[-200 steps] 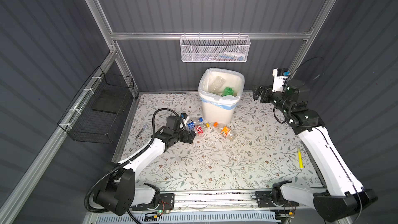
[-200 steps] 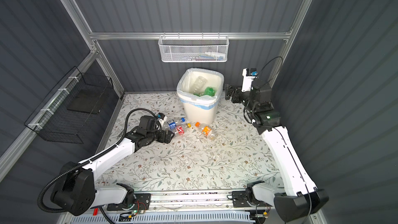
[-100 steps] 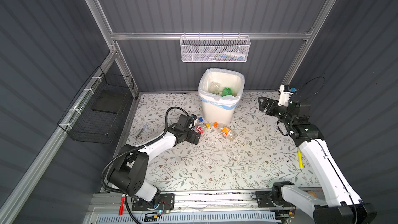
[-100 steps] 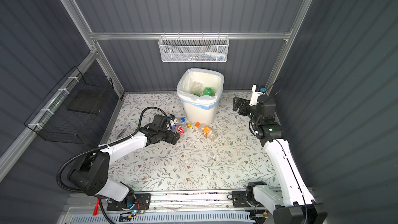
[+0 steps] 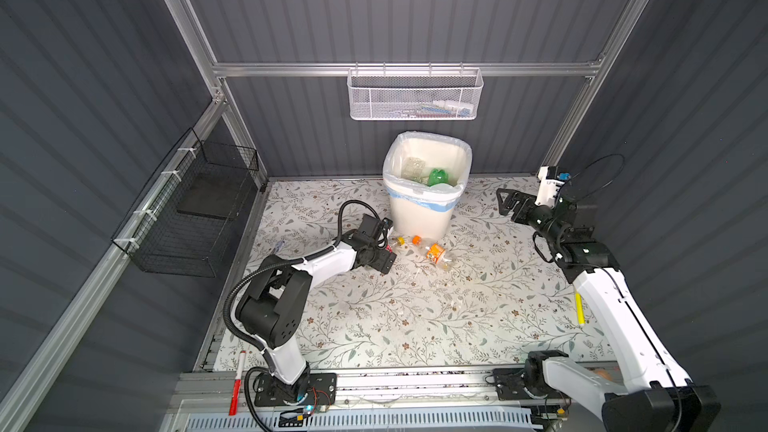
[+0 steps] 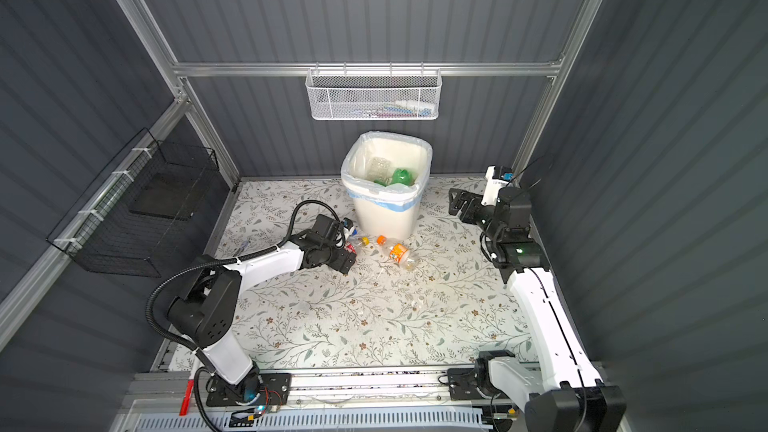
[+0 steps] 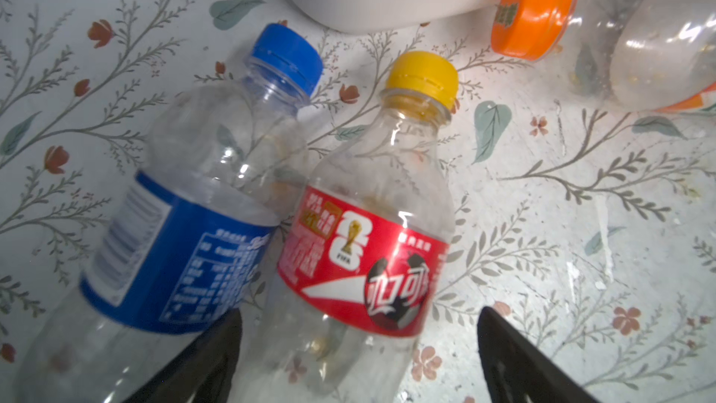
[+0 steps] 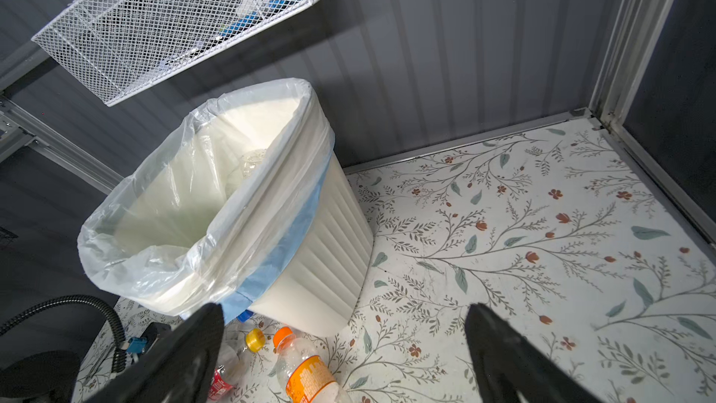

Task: Throw the plastic bottles in the bin
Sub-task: 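Drop the clear bottle into the bin while the left gripper lowers to the red-labelled bottle, then grasp the red-labelled yellow-capped bottle with the left gripper and lift it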

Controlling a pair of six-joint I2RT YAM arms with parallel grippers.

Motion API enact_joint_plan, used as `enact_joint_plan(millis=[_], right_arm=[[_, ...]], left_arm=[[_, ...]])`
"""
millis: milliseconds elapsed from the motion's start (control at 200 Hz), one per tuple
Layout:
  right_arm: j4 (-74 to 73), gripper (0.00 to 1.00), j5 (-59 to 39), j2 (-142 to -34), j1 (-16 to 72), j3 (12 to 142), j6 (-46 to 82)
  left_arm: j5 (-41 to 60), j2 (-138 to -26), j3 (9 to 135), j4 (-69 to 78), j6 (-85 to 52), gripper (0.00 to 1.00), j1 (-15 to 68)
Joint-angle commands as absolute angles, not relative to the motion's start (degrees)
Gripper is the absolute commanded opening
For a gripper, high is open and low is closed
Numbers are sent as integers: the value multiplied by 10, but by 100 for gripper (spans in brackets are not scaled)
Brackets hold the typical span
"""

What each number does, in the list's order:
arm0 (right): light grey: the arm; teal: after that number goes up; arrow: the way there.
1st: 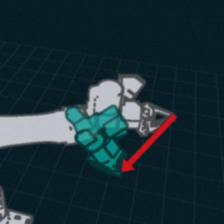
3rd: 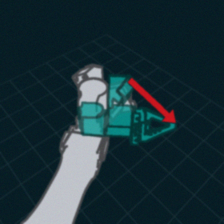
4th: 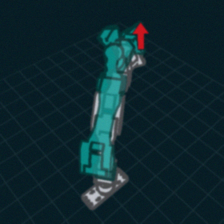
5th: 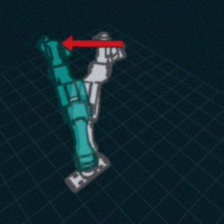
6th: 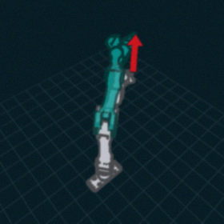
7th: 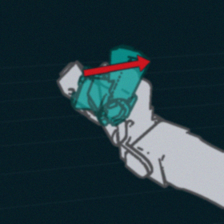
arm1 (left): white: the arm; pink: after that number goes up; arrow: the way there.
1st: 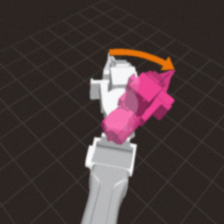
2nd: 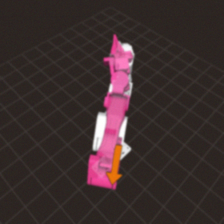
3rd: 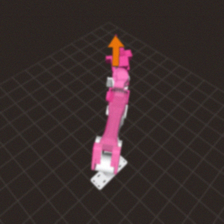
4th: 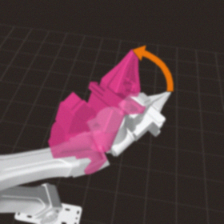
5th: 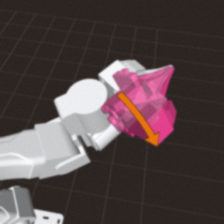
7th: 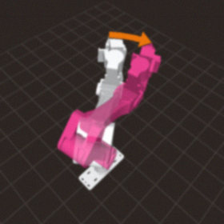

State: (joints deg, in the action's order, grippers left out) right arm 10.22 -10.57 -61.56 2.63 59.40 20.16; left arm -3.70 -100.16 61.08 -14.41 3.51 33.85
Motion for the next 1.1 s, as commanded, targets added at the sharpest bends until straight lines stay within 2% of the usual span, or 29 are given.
enact_joint_plan(millis=[0,120,495,610,791,946,1096], right_arm=[[78,99,-118,-620,22,585,210],[74,99,-119,-620,19,582,211],[91,99,-113,-621,15,551,211],[92,99,-112,-620,14,531,214],[106,98,-124,-637,14,515,217],[116,97,-126,-637,14,508,215],[117,96,-129,-659,15,501,214]], left_arm=[[-43,-1019,630,-165,51,93,354],[-39,-1029,636,-163,45,89,364],[-45,-994,610,-140,14,57,370],[-41,-962,592,-130,0,54,370],[-33,-872,535,-86,-22,54,370],[-35,-747,468,-37,-49,54,370],[-81,-611,430,-6,-44,54,370]])
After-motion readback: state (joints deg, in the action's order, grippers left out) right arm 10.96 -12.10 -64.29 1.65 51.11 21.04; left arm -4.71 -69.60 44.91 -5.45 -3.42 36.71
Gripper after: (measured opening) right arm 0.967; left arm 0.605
